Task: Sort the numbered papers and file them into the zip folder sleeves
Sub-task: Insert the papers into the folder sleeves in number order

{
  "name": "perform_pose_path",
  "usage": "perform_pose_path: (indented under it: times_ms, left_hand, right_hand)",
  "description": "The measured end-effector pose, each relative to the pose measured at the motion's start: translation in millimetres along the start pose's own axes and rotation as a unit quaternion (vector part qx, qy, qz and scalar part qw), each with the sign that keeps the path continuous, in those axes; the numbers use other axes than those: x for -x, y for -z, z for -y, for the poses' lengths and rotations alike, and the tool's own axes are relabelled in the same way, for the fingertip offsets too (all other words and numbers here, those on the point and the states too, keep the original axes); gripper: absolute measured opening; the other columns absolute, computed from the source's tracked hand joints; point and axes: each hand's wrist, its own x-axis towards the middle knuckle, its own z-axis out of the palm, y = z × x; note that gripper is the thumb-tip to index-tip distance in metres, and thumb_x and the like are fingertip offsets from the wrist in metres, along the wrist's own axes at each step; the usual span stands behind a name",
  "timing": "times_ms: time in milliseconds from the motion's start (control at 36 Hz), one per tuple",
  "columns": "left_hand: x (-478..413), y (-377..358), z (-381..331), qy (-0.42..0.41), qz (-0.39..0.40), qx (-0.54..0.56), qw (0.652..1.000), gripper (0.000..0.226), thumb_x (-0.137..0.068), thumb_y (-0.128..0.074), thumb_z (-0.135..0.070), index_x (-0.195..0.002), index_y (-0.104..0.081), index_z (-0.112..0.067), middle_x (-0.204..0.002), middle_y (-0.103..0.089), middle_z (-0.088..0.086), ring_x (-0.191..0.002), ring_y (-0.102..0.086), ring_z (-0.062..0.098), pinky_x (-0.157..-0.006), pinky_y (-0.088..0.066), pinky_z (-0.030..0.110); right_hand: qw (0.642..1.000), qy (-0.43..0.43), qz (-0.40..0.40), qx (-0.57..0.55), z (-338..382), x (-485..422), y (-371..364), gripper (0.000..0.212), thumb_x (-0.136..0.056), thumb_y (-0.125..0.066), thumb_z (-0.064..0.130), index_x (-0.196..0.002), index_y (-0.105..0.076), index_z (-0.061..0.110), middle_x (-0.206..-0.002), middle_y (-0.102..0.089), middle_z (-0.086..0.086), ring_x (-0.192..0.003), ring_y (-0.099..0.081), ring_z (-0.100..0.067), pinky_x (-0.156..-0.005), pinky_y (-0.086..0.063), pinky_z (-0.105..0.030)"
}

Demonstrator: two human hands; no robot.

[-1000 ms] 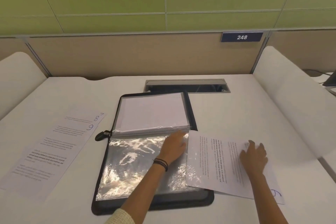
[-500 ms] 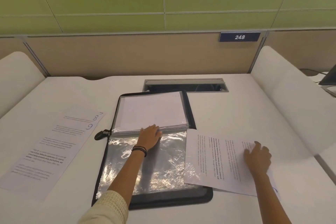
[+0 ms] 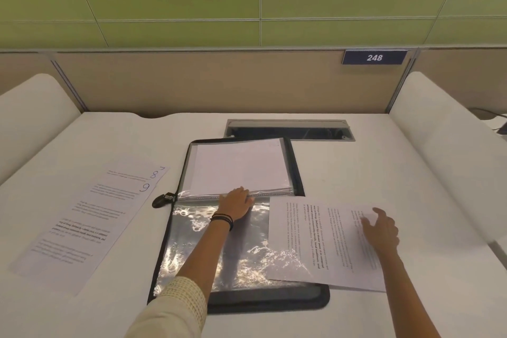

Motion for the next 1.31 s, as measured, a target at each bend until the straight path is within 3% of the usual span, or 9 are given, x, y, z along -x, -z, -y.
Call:
perform_pose_path:
  times_ms: [194,333,444,583,889,1083,1306]
  left_hand:
    - [-3.4,-4.0,-0.3,-0.012,-0.017,-0.011,1.0,0.037,-0.101,-0.034,-0.029,-0.124,-0.051,-0.004,-0.128,-0.051,0.01,-0.118,-0.048,0.024,-0.097,-0.033,0.033]
    - [-7.2,-4.0,3.7,-0.004,-0.008,-0.014,1.0,0.04,-0.101,-0.032,-0.03,-0.13,-0.048,-0.007,-0.136,-0.046,0.008,-0.124,-0.045,0.024,-0.104,-0.031,0.04]
    - [-6.4,-5.4,5.8,-0.009,0.003,-0.005,1.0,0.041,-0.101,-0.033,-0.032,-0.133,-0.045,-0.009,-0.14,-0.042,0.007,-0.127,-0.043,0.023,-0.108,-0.03,0.044]
    - [-8.6,-6.6,5.4,-0.012,0.0,-0.014,1.0,0.042,-0.1,-0.035,-0.033,-0.133,-0.045,-0.009,-0.139,-0.043,0.007,-0.127,-0.043,0.022,-0.107,-0.032,0.045]
    - [-9.4,-7.2,8.9,-0.017,0.003,-0.018,1.0,0.042,-0.101,-0.035,-0.031,-0.135,-0.042,-0.009,-0.14,-0.041,0.007,-0.128,-0.041,0.022,-0.107,-0.031,0.044]
    - [-12.5,-7.3,10.8,-0.02,0.008,-0.019,1.0,0.04,-0.1,-0.035,-0.033,-0.132,-0.044,-0.01,-0.135,-0.045,0.005,-0.123,-0.045,0.021,-0.105,-0.034,0.044]
    - [-11.8,-4.3,10.0,-0.026,0.014,-0.027,0.999,0.043,-0.1,-0.036,-0.032,-0.135,-0.042,-0.007,-0.14,-0.041,0.008,-0.126,-0.043,0.023,-0.106,-0.033,0.043]
  right_hand:
    - [0.998,-0.007,0.029,-0.064,15.1,3.8,-5.2,0.045,-0.094,-0.053,0.024,-0.136,-0.042,0.011,-0.137,-0.044,-0.023,-0.127,-0.039,-0.04,-0.108,-0.028,-0.051]
    - [0.985,0.016,0.077,-0.155,24.5,12.7,-10.3,0.038,-0.094,-0.054,0.021,-0.13,-0.048,0.011,-0.133,-0.049,-0.018,-0.122,-0.047,-0.034,-0.105,-0.037,-0.045]
    - [0.973,0.024,0.129,-0.189,36.9,23.5,-16.2,0.037,-0.094,-0.054,0.023,-0.13,-0.049,0.013,-0.126,-0.053,-0.013,-0.115,-0.051,-0.029,-0.09,-0.036,-0.034]
    - [0.965,0.047,0.173,-0.189,53.4,31.9,-25.5,0.034,-0.097,-0.049,0.024,-0.13,-0.048,0.015,-0.129,-0.05,-0.01,-0.106,-0.046,-0.019,-0.091,-0.033,-0.031]
    - [0.958,0.073,0.212,-0.178,75.9,41.7,-43.7,0.032,-0.097,-0.049,0.021,-0.128,-0.051,0.015,-0.125,-0.054,-0.012,-0.105,-0.05,-0.02,-0.085,-0.035,-0.028]
    - [0.952,0.084,0.243,-0.166,87.4,49.2,-46.3,0.032,-0.096,-0.049,0.023,-0.128,-0.05,0.017,-0.128,-0.054,-0.009,-0.116,-0.052,-0.023,-0.087,-0.04,-0.03]
    - [0.949,0.11,0.267,-0.125,102.4,62.4,-47.6,0.033,-0.097,-0.047,0.019,-0.13,-0.048,0.014,-0.119,-0.052,-0.003,-0.107,-0.049,-0.015,-0.09,-0.038,-0.027]
